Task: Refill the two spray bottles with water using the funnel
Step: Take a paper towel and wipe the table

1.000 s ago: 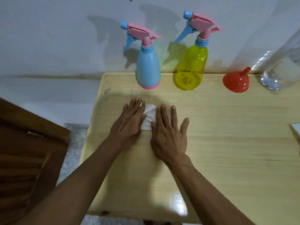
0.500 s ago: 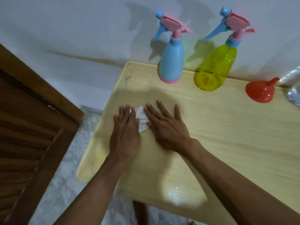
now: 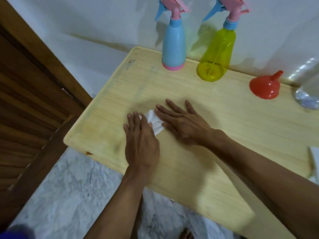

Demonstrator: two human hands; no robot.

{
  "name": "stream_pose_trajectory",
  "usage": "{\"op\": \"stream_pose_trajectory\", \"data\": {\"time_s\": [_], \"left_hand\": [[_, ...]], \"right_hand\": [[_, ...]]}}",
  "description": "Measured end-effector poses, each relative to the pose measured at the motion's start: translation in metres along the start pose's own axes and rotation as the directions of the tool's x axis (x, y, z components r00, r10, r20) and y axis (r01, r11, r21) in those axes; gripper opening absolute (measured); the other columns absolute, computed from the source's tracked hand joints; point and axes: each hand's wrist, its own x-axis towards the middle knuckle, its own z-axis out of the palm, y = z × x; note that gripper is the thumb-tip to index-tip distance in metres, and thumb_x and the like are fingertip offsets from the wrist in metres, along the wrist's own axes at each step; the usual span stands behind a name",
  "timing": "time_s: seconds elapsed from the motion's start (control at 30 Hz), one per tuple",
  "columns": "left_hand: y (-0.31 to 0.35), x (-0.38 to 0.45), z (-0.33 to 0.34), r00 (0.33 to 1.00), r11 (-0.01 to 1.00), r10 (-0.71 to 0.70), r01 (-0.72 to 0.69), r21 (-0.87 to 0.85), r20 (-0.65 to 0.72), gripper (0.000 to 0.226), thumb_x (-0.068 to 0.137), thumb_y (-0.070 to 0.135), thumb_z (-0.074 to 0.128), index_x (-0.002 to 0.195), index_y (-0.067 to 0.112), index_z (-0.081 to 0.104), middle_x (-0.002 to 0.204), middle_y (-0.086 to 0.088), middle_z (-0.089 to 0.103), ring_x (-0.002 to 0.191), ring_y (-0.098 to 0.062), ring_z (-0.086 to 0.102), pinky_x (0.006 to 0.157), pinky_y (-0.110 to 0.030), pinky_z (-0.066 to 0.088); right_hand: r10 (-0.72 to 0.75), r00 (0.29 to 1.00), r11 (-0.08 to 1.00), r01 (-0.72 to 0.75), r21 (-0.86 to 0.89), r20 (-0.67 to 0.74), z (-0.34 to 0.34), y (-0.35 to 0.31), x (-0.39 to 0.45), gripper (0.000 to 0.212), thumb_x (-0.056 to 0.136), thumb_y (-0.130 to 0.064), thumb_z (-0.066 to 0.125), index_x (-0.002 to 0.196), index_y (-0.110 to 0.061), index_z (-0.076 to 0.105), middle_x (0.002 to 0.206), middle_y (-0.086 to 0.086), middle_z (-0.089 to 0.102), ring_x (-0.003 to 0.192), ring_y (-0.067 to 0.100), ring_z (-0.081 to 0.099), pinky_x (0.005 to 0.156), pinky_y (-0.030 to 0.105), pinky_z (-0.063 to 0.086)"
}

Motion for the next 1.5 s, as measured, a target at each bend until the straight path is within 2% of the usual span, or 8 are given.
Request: {"op": "stream_pose_trajectory", "data": {"time_s": [0.2, 0.4, 0.67, 0.93, 1.03, 1.17, 1.3, 1.5], "left_hand": [[0.039, -0.027, 0.010, 1.000, 1.000, 0.011, -0.011, -0.014, -0.007, 0.062, 0.095, 0.022, 0.015, 0.143, -0.008, 0.041, 0.151, -0.028, 0.039, 0.147, -0.042, 0.027, 0.117, -0.055, 0.023], [0.083, -0.053, 0.023, 0.998, 0.997, 0.061, -0.059, -0.048, 0.026, 0.049, 0.097, 0.008, 0.042, 0.144, -0.007, 0.040, 0.152, -0.028, 0.038, 0.147, -0.041, 0.026, 0.118, -0.054, 0.022], [0.136, -0.077, 0.035, 0.965, 0.961, 0.256, -0.248, -0.122, 0.060, 0.055, 0.097, 0.019, 0.023, 0.137, -0.009, 0.050, 0.144, -0.029, 0.048, 0.140, -0.044, 0.039, 0.112, -0.058, 0.031], [0.153, -0.086, 0.047, 0.795, 0.807, 0.587, -0.562, -0.180, 0.150, 0.047, 0.092, 0.010, 0.044, 0.135, -0.005, 0.053, 0.143, -0.027, 0.051, 0.137, -0.042, 0.044, 0.109, -0.060, 0.035], [0.149, -0.085, 0.043, 0.699, 0.715, 0.697, -0.664, -0.217, 0.158, 0.048, 0.098, 0.016, 0.035, 0.136, -0.007, 0.052, 0.145, -0.026, 0.049, 0.139, -0.042, 0.040, 0.113, -0.056, 0.023], [0.122, -0.072, 0.035, 0.591, 0.633, 0.774, -0.720, -0.284, 0.227, 0.050, 0.100, 0.017, 0.034, 0.144, -0.005, 0.042, 0.154, -0.023, 0.037, 0.148, -0.036, 0.025, 0.119, -0.045, 0.010], [0.088, -0.047, 0.027, 0.496, 0.541, 0.840, -0.795, -0.274, 0.220, 0.050, 0.095, 0.019, 0.035, 0.130, -0.010, 0.057, 0.137, -0.029, 0.055, 0.130, -0.047, 0.049, 0.105, -0.058, 0.026], [0.013, 0.001, 0.004, 0.537, 0.602, 0.797, -0.742, -0.295, 0.275, 0.061, 0.100, 0.031, 0.021, 0.147, -0.004, 0.038, 0.157, -0.021, 0.030, 0.148, -0.027, 0.012, 0.118, -0.037, 0.003]], "right_hand": [[-0.010, 1.000, 1.000, 0.010, 0.006, 0.014, 0.006, 0.022, -0.046, 0.065, 0.099, -0.053, 0.004, 0.161, -0.034, 0.002, 0.167, -0.020, -0.001, 0.155, 0.010, -0.012, 0.123, 0.056, -0.001], [0.035, 0.999, 0.999, -0.035, 0.012, 0.006, 0.008, 0.049, -0.099, 0.070, 0.095, -0.057, -0.003, 0.160, -0.034, 0.001, 0.162, -0.024, -0.008, 0.153, 0.008, -0.015, 0.123, 0.051, -0.003], [0.253, 0.965, 0.967, -0.250, 0.052, -0.067, 0.018, 0.065, -0.175, 0.070, 0.094, -0.054, -0.003, 0.161, -0.033, 0.006, 0.162, -0.023, -0.006, 0.154, 0.010, -0.012, 0.123, 0.050, -0.002], [0.569, 0.814, 0.822, -0.558, 0.115, -0.114, 0.046, 0.038, -0.232, 0.067, 0.098, -0.046, -0.002, 0.161, -0.025, 0.006, 0.161, -0.016, -0.010, 0.152, 0.016, -0.016, 0.122, 0.059, 0.003], [0.688, 0.708, 0.725, -0.663, 0.187, -0.159, 0.055, 0.008, -0.240, 0.061, 0.104, -0.037, 0.014, 0.162, -0.022, 0.012, 0.165, -0.011, -0.003, 0.153, 0.020, -0.012, 0.121, 0.062, 0.006], [0.828, 0.548, 0.553, -0.770, 0.317, -0.114, 0.059, -0.045, -0.225, 0.060, 0.104, -0.040, 0.002, 0.162, -0.023, -0.002, 0.162, -0.014, -0.016, 0.149, 0.016, -0.026, 0.122, 0.056, -0.006], [0.884, 0.464, 0.454, -0.820, 0.349, -0.059, 0.057, -0.085, -0.188, 0.056, 0.109, -0.032, 0.011, 0.161, -0.023, -0.009, 0.167, -0.011, -0.019, 0.144, 0.014, -0.034, 0.121, 0.055, -0.013], [0.878, 0.468, 0.466, -0.790, 0.398, -0.098, 0.057, -0.132, -0.113, 0.059, 0.109, -0.025, 0.021, 0.162, -0.019, -0.004, 0.169, -0.008, -0.013, 0.153, 0.021, -0.025, 0.121, 0.058, -0.009]]}}
